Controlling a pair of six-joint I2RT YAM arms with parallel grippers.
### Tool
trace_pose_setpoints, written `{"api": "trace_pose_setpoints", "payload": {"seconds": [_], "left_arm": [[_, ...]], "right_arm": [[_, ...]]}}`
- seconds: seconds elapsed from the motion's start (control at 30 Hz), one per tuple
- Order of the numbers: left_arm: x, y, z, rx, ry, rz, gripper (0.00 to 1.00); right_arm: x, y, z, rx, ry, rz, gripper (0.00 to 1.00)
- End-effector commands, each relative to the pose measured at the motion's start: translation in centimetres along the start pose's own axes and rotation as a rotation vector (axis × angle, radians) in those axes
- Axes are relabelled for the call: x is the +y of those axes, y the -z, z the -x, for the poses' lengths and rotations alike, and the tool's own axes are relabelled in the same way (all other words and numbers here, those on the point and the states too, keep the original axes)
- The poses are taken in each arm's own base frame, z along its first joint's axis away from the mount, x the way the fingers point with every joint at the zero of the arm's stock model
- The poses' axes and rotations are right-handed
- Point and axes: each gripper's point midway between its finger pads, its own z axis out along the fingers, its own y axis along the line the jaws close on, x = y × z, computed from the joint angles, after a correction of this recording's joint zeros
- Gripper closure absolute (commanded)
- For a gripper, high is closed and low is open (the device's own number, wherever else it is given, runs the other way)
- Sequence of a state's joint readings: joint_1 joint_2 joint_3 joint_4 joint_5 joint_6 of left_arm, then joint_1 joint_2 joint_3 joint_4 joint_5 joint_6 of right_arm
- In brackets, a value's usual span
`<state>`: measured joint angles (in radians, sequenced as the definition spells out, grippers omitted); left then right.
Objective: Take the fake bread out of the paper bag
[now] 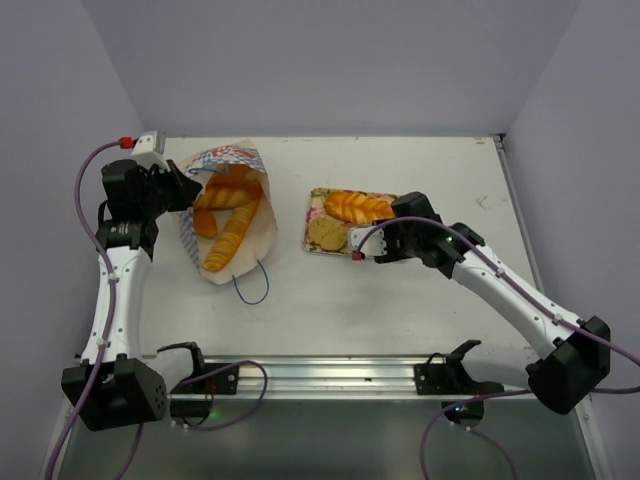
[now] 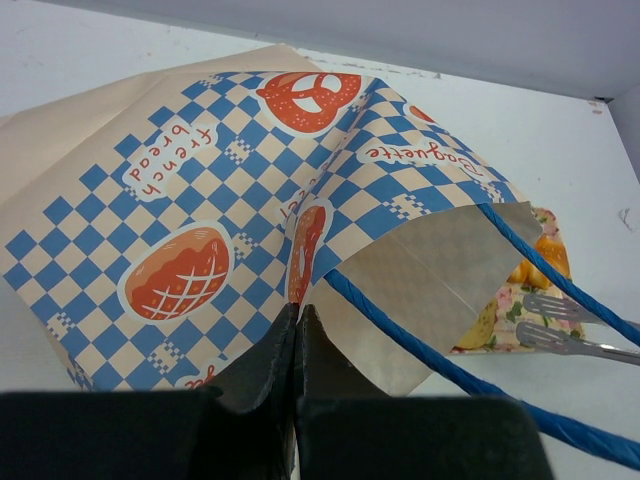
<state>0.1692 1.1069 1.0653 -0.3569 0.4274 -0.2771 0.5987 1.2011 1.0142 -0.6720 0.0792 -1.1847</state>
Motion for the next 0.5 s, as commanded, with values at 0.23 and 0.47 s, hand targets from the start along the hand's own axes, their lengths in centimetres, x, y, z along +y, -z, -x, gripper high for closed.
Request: {"api": "trace_pose_setpoints", "payload": {"seconds": [0.23, 0.47], "left_arm": [[-0.5, 0.2, 1.0, -0.033, -0.013, -0.028, 1.00], [-0.6, 0.1, 0.8, -0.021, -0.011, -0.038, 1.00]], "right_arm": [[-1.9, 7.5, 6.2, -0.300, -0.186, 0.072, 0.56], [-1.4, 11.3, 11.7, -0.538, -0.194, 0.206, 0.57]]}}
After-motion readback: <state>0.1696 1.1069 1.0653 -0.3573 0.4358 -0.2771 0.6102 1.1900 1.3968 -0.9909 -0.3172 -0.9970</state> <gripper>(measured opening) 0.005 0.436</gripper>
